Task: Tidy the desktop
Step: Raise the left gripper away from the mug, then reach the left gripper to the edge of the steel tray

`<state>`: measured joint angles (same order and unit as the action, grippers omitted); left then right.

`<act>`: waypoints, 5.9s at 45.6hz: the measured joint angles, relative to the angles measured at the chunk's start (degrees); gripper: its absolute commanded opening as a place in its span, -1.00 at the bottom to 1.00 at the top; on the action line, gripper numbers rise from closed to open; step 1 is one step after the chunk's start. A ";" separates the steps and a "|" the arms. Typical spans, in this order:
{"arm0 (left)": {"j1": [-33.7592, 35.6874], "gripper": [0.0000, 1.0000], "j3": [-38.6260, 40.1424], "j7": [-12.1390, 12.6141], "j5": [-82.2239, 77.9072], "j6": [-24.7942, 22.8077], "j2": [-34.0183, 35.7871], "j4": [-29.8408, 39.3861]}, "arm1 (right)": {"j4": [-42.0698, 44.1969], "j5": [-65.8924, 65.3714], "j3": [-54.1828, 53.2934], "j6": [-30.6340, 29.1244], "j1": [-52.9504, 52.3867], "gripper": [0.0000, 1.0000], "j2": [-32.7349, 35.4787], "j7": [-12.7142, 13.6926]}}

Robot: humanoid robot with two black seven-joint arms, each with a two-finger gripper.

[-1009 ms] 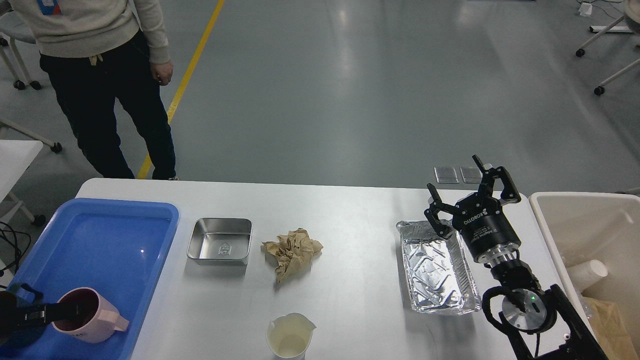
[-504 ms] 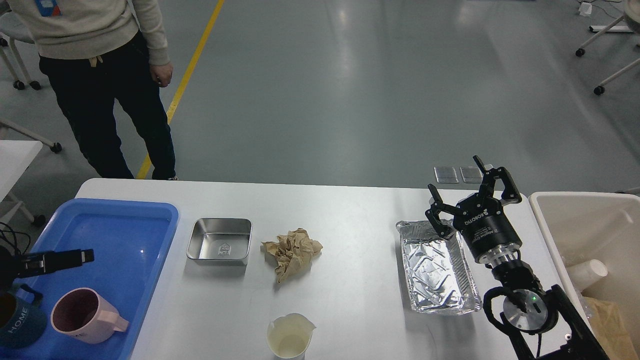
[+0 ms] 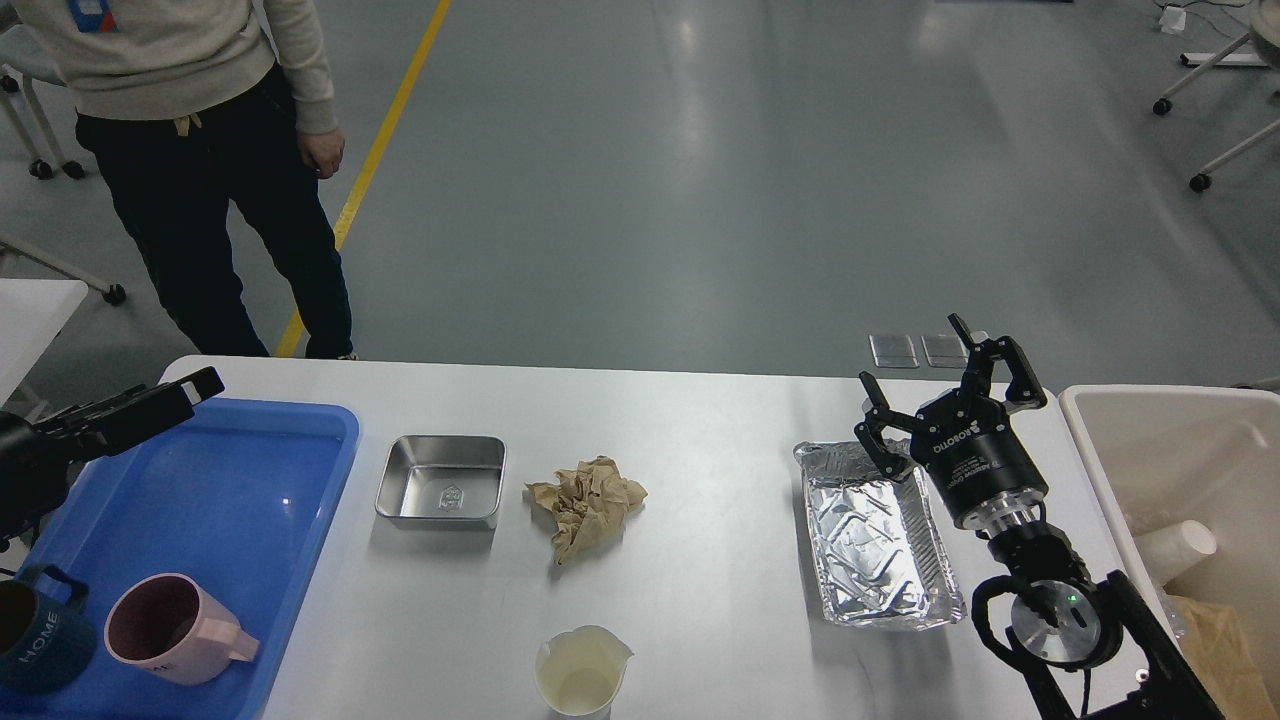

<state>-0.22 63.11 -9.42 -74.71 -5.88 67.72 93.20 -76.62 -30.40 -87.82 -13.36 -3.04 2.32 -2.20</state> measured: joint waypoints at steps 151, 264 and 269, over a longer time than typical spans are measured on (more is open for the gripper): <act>-4.61 0.93 4.59 4.99 5.54 -2.04 0.26 1.82 | -0.28 -1.86 1.33 0.09 0.73 1.00 -0.59 0.00; 32.19 0.60 -39.70 7.54 -4.61 -2.75 -37.82 -44.90 | -0.46 -3.62 2.30 0.08 1.80 1.00 -1.53 -0.11; 32.13 0.54 -39.74 7.61 -4.57 -2.71 -38.97 -45.74 | -0.46 -3.62 2.30 0.08 1.89 1.00 -1.52 -0.14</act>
<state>31.91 23.37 -1.82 -79.28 -8.59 28.75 47.46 -77.08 -34.03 -85.51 -13.27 -1.15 0.80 -2.34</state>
